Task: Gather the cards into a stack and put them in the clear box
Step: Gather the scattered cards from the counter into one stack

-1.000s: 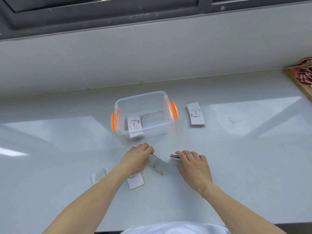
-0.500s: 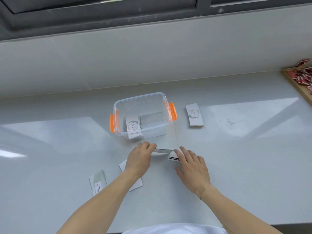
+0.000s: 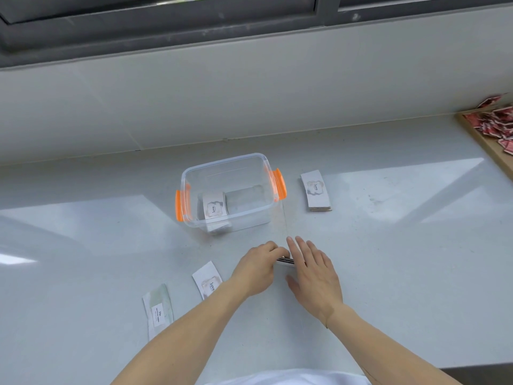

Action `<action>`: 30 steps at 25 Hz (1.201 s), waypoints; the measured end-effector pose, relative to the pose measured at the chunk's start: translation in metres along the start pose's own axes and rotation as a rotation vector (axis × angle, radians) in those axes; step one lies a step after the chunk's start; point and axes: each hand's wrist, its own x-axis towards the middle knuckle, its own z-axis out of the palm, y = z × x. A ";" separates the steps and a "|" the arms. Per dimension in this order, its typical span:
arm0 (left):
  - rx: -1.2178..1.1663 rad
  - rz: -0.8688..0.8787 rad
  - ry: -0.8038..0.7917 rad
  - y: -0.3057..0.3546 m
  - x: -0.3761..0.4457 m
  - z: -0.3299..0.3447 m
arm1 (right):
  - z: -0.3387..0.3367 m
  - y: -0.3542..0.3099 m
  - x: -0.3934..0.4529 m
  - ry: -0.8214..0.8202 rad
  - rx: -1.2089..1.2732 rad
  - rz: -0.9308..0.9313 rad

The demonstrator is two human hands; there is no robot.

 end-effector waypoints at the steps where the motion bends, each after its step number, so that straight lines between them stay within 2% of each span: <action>1: -0.033 -0.001 -0.024 0.003 0.002 0.002 | 0.000 0.000 0.002 -0.003 -0.007 -0.001; 5: -0.192 -0.065 -0.027 0.012 0.003 0.013 | -0.002 0.002 0.011 -0.042 -0.033 -0.012; 12: -0.462 -0.247 0.022 0.024 -0.003 0.018 | -0.001 0.000 0.013 -0.019 -0.064 0.006; 14: -0.373 -0.249 0.032 0.009 -0.013 0.012 | 0.000 0.001 0.013 -0.015 -0.071 -0.006; 19: 0.084 -0.146 -0.056 -0.057 -0.055 -0.013 | 0.002 0.002 0.012 0.015 -0.059 -0.013; 22: 0.225 -0.136 -0.097 -0.086 -0.078 -0.028 | 0.002 0.002 0.013 0.027 -0.045 -0.010; 26: 0.408 -0.073 -0.242 -0.111 -0.096 -0.047 | 0.001 0.002 0.013 0.031 -0.041 -0.007; 30: 0.445 -0.073 -0.226 -0.120 -0.100 -0.050 | 0.000 0.002 0.013 0.030 -0.033 -0.010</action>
